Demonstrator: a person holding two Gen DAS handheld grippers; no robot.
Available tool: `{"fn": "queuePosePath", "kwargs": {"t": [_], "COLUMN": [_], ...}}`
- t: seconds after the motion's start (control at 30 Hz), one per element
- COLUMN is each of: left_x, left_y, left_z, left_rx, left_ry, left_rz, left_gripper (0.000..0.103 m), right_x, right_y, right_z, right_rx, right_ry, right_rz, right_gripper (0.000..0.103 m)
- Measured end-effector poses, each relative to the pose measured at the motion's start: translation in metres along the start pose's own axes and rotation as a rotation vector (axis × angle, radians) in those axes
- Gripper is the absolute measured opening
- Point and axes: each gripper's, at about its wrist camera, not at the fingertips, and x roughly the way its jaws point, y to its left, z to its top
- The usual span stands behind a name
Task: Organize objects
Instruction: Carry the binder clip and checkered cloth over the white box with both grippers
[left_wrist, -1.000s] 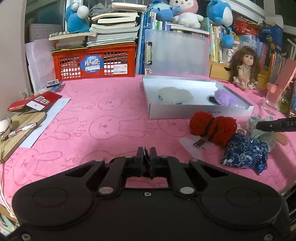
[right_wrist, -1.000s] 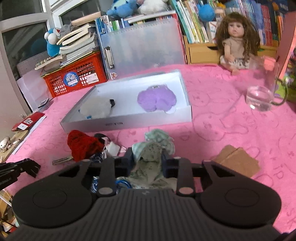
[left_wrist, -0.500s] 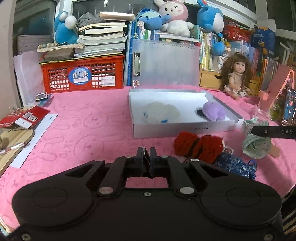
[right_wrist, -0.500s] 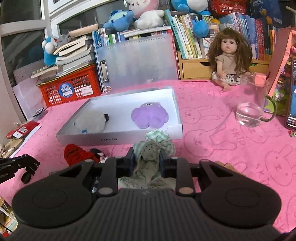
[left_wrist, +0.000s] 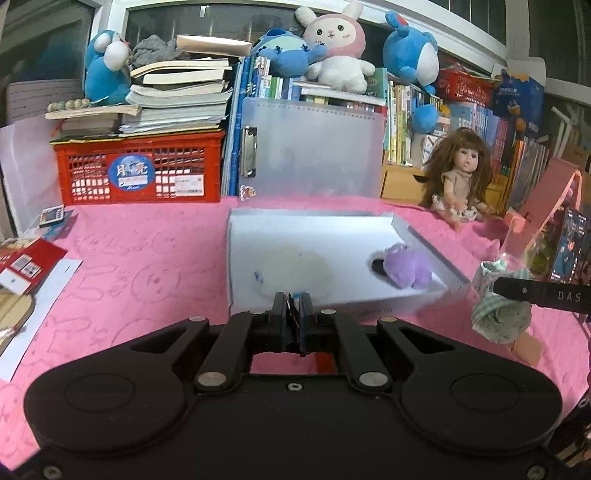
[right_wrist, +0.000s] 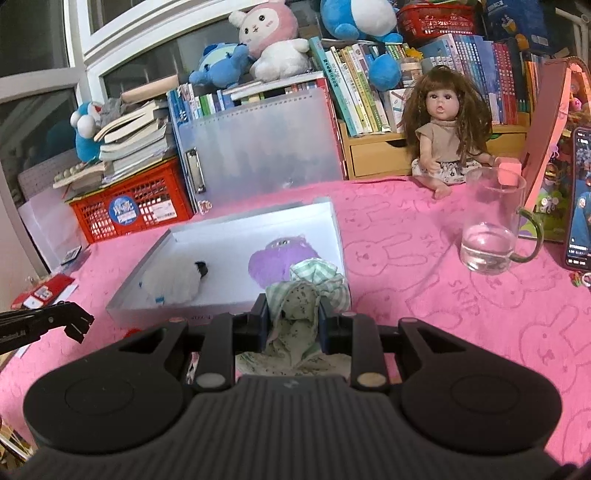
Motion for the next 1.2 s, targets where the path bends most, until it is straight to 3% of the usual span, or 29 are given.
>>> {"fn": "queuePosePath", "kwargs": {"t": [0.57, 1.2], "left_x": [0.064, 0.158], "left_y": [-0.011, 0.007], "left_z": [0.054, 0.056], "left_rx": [-0.031, -0.101], "left_ry": [-0.003, 0.097], "left_rz": [-0.042, -0.009], "left_gripper": [0.006, 0.006], "right_x": [0.033, 0.128], "right_y": [0.003, 0.003], "right_z": [0.045, 0.059], "right_rx": [0.01, 0.085], "right_ry": [-0.03, 0.111], "right_rz": [0.049, 0.055], "right_gripper": [0.03, 0.029]}}
